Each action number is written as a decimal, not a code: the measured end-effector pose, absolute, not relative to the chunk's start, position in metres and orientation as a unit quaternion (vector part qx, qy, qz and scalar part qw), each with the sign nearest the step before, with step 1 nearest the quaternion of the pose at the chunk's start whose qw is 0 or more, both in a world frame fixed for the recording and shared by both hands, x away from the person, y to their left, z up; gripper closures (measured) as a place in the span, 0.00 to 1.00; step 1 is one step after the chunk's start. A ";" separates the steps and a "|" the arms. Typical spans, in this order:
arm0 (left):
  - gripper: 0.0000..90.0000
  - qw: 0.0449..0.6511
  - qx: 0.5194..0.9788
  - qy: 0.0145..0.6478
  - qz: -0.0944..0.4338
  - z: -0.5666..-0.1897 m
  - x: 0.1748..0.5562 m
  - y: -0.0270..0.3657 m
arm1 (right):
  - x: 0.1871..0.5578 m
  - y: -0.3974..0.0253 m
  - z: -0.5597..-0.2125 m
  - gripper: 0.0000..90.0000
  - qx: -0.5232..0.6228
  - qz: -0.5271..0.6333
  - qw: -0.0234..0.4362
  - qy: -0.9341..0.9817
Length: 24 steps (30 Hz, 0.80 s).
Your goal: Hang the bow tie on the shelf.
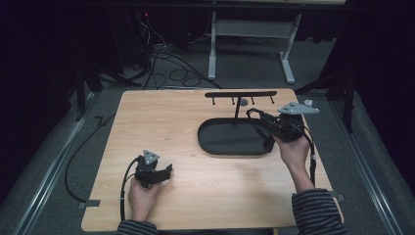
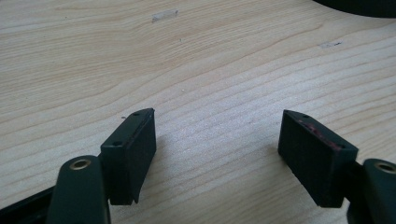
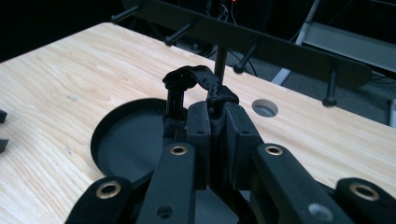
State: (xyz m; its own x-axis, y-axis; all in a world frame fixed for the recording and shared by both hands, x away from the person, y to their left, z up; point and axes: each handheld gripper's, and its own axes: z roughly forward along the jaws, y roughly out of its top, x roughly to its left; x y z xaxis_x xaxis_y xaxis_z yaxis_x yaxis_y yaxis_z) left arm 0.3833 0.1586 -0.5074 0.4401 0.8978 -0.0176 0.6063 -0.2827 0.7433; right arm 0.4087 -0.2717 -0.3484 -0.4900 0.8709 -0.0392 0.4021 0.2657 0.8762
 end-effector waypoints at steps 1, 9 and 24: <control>0.31 0.350 0.773 0.486 0.208 -0.507 0.383 0.159 | 0.409 -0.272 -0.348 0.93 0.426 0.431 0.272 0.748; 0.32 0.350 0.773 0.486 0.209 -0.507 0.383 0.159 | 0.425 -0.273 -0.347 0.93 0.438 0.438 0.265 0.739; 0.32 0.350 0.773 0.487 0.208 -0.507 0.383 0.159 | 0.448 -0.269 -0.347 0.93 0.454 0.435 0.272 0.729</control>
State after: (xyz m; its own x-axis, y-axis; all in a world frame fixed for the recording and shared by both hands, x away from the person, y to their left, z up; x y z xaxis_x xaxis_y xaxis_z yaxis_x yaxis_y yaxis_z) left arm 0.3834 0.1587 -0.5074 0.4396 0.8980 -0.0183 0.6064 -0.2818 0.7435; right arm 0.4480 -0.2695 -0.3471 -0.4404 0.8978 -0.0014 0.4246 0.2097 0.8808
